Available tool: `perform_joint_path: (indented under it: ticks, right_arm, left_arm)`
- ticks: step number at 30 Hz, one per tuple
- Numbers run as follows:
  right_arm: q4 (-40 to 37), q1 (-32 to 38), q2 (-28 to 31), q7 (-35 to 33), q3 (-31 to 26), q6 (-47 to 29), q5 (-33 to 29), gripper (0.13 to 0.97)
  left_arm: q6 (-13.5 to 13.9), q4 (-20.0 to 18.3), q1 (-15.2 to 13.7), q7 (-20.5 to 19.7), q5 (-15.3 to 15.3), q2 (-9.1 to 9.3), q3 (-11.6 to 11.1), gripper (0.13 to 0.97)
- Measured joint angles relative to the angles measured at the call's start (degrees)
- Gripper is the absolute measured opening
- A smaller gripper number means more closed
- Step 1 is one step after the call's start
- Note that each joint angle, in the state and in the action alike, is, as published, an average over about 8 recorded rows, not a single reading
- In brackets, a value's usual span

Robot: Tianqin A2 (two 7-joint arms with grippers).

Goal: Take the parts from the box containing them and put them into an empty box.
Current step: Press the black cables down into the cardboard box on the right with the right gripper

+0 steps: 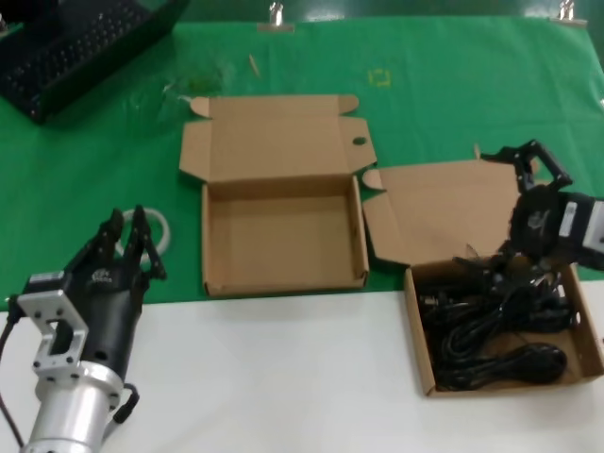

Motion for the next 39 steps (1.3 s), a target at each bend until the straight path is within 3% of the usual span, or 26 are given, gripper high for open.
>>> perform_joint_path:
  ticks: [8,14,26,39]
  right_arm:
    - [-10.3,12.6,-1.6,-12.1,-4.9,-15.4,-9.6,0.966]
    - [-16.1,19.2,-4.0,-18.4,-8.2,-21.9,-17.0,0.966]
    - [-22.6,22.1,-6.7,-21.7,-13.0,-26.2,-28.6,0.966]
    - [-30.8,24.1,-9.2,-24.4,-13.1,-26.5,-32.8,0.961]
  left_arm:
    - [0.0,0.0,0.0,0.0,0.0,0.01,0.0,0.207]
    - [0.0,0.0,0.0,0.0,0.0,0.01,0.0,0.175]
    - [0.0,0.0,0.0,0.0,0.0,0.01,0.0,0.156]
    - [0.0,0.0,0.0,0.0,0.0,0.01,0.0,0.156]
